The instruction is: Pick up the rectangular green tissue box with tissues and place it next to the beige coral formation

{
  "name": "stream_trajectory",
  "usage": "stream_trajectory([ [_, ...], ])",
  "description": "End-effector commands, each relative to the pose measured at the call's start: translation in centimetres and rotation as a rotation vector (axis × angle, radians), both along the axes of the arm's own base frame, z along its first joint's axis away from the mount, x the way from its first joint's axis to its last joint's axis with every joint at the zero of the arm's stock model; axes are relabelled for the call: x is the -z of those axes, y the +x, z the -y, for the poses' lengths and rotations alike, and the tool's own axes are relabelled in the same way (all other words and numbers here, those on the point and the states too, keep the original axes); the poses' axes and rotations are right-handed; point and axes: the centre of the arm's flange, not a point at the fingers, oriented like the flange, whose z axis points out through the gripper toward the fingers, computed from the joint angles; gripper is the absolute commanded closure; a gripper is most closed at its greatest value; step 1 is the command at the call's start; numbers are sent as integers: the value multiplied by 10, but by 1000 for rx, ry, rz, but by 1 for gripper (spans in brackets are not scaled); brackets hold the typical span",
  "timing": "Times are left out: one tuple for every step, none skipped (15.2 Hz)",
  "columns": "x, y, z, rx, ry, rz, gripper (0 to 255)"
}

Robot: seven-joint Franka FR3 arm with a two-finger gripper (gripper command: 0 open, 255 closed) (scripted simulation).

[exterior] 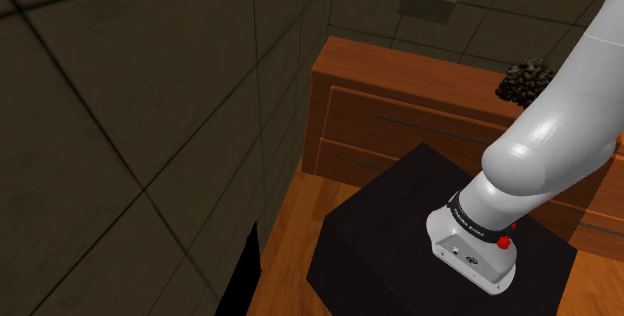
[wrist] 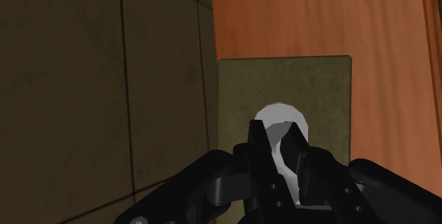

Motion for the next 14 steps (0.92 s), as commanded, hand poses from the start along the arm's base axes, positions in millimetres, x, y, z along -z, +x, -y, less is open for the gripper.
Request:
stream_trajectory([
  [4, -18, 23, -2, 0, 0, 255],
  [4, -26, 33, -2, 0, 0, 255],
  [4, -34, 44, -2, 0, 0, 255],
  [4, -42, 54, -2, 0, 0, 255],
  [4, -50, 65, -2, 0, 0, 255],
  [3, -58, 75, -2, 0, 0, 255],
  [3, -65, 86, -2, 0, 0, 255],
  [3, -73, 97, -2, 0, 0, 255],
  [3, -81, 107, -2, 0, 0, 255],
  [3, -89, 118, -2, 0, 0, 255],
  [3, -97, 128, -2, 0, 0, 255],
  [3, -105, 139, -2, 0, 0, 255],
  [2, -116, 154, -2, 0, 0, 255],
  [8, -116, 154, -2, 0, 0, 255],
])
